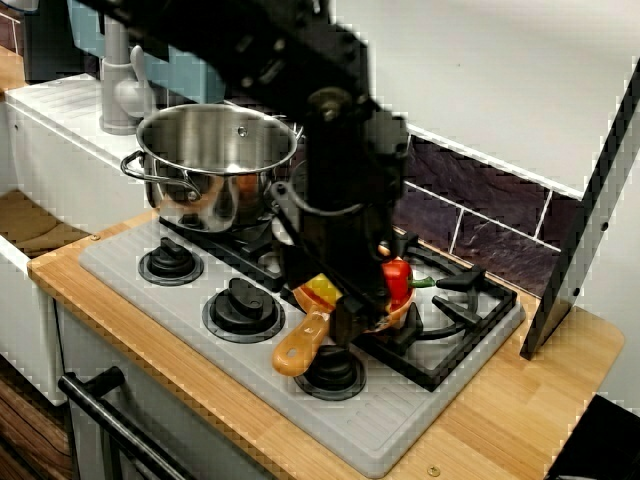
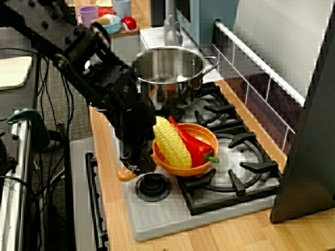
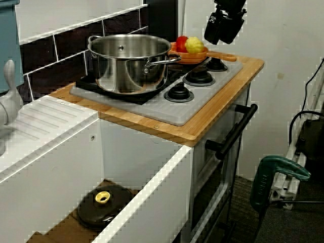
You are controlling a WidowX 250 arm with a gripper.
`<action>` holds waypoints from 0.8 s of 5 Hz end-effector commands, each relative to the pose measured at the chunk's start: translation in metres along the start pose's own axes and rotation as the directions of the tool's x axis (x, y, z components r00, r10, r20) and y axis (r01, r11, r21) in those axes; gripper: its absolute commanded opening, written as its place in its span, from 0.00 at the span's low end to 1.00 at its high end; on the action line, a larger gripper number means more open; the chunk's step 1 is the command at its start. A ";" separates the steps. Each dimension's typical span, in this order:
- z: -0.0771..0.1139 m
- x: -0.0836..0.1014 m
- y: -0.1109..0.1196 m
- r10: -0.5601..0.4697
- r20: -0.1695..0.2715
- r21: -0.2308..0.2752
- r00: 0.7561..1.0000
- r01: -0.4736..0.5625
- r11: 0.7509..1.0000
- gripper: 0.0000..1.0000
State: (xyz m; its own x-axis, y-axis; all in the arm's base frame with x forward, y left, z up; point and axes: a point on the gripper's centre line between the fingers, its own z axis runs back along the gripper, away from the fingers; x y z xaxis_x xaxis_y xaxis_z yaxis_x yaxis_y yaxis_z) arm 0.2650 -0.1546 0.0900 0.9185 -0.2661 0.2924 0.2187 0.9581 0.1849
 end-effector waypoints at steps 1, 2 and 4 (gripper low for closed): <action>0.009 0.009 -0.013 -0.010 0.030 -0.018 0.999 0.011 1.000 1.00; 0.005 0.005 -0.017 -0.035 0.011 -0.008 0.999 0.035 0.999 1.00; 0.007 0.009 -0.012 -0.055 -0.112 -0.041 0.992 0.051 0.998 1.00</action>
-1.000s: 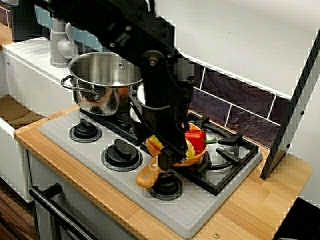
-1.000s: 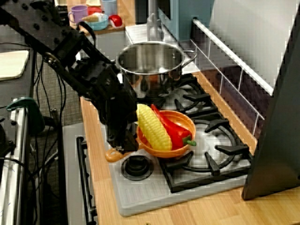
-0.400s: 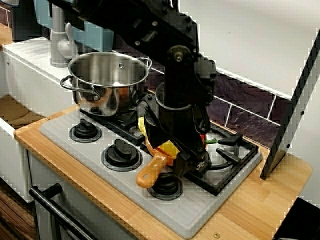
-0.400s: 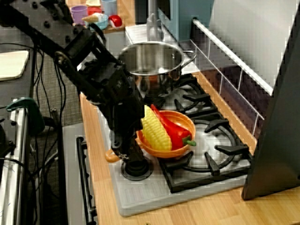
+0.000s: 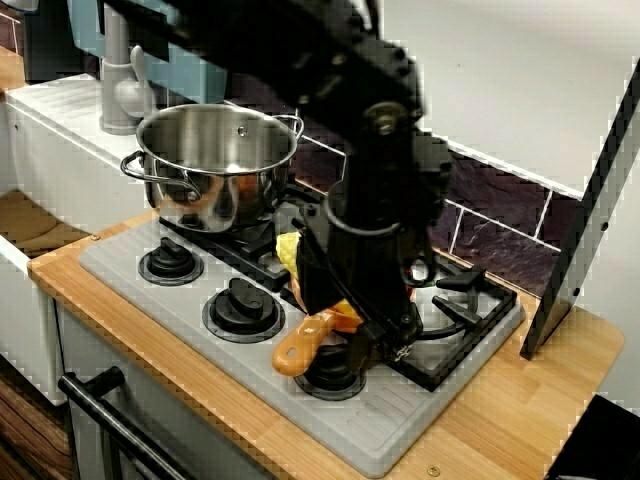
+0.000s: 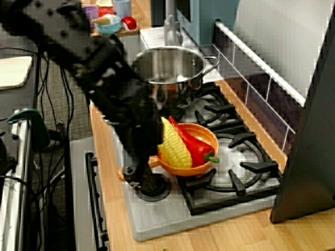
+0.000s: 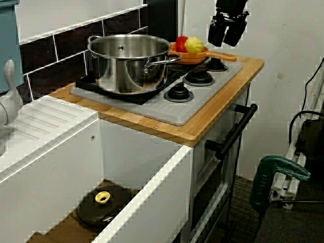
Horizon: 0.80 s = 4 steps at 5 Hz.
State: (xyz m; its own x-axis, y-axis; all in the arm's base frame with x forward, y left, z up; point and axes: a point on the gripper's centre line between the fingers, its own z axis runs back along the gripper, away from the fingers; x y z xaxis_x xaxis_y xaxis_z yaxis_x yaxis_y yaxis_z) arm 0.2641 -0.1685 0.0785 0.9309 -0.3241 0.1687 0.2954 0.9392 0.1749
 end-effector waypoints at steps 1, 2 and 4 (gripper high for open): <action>0.017 0.003 0.005 0.015 -0.005 -0.014 1.000 -0.015 1.000 1.00; 0.013 0.000 0.005 0.030 -0.013 -0.008 0.999 -0.030 1.000 1.00; 0.008 -0.004 0.002 0.043 0.002 0.009 0.999 -0.043 0.999 1.00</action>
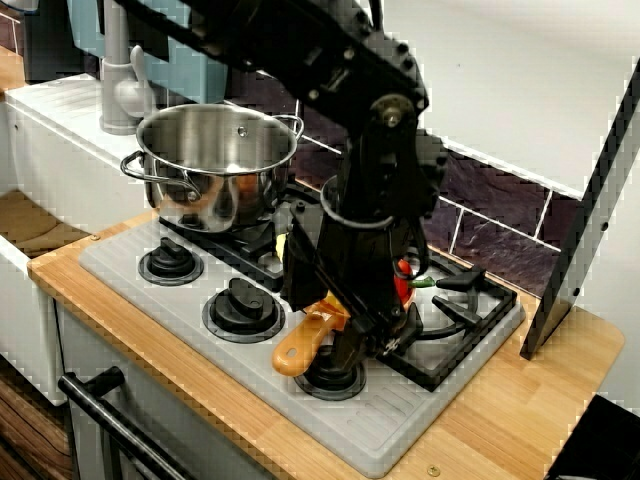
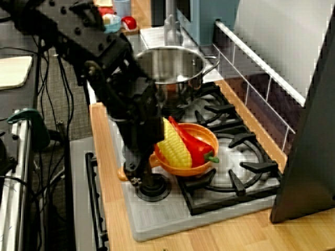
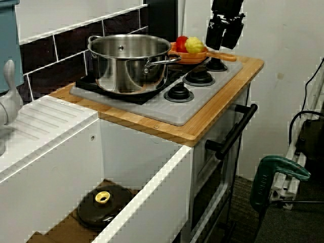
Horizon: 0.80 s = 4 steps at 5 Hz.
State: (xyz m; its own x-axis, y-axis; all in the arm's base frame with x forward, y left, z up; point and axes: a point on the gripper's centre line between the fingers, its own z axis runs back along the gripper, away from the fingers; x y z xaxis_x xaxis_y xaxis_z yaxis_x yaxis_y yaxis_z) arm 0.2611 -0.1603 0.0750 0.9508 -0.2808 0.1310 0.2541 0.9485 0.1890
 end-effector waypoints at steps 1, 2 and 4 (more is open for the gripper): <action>0.012 0.000 0.001 0.016 0.049 -0.014 0.999 -0.015 1.000 1.00; 0.012 -0.001 0.004 0.028 0.060 -0.008 0.998 -0.028 1.000 1.00; 0.011 -0.002 0.010 0.037 0.056 -0.006 0.998 -0.037 0.999 1.00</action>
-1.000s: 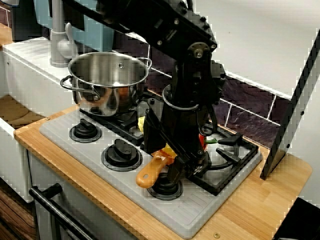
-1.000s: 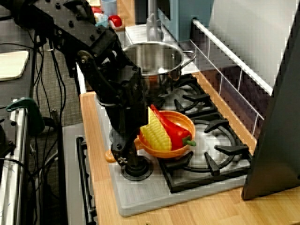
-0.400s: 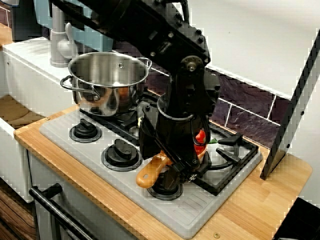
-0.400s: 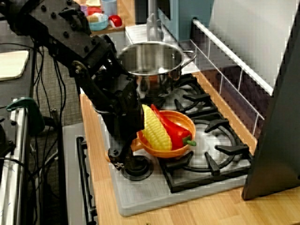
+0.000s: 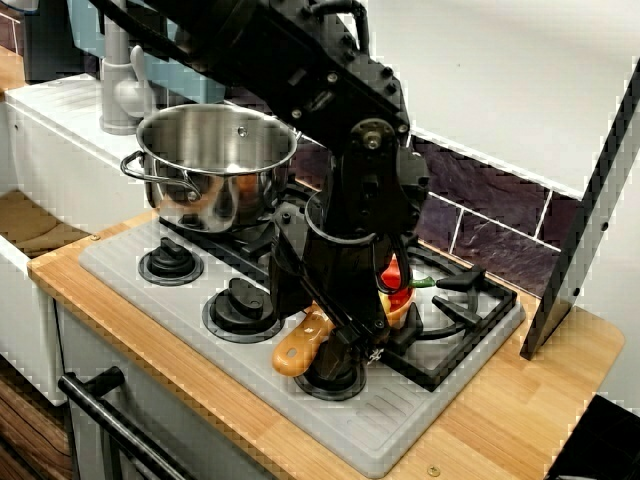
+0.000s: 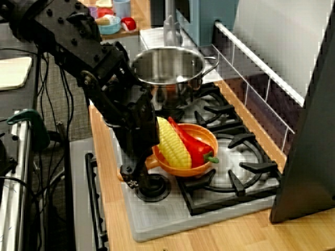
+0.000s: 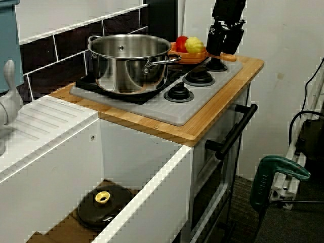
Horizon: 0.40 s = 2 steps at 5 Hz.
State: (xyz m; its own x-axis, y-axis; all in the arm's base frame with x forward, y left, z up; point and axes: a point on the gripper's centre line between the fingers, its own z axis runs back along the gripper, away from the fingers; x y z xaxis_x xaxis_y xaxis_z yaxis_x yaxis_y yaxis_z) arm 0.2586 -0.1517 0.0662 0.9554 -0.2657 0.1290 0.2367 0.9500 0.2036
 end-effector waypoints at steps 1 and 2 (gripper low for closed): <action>0.018 0.002 0.007 0.022 0.055 -0.020 0.998 -0.021 1.000 1.00; 0.017 0.002 0.008 0.025 0.053 -0.020 0.998 -0.024 1.000 1.00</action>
State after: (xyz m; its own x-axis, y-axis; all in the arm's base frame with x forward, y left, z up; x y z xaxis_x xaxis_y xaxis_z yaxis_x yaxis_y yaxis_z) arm 0.2582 -0.1445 0.0674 0.9572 -0.2573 0.1325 0.2285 0.9528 0.1997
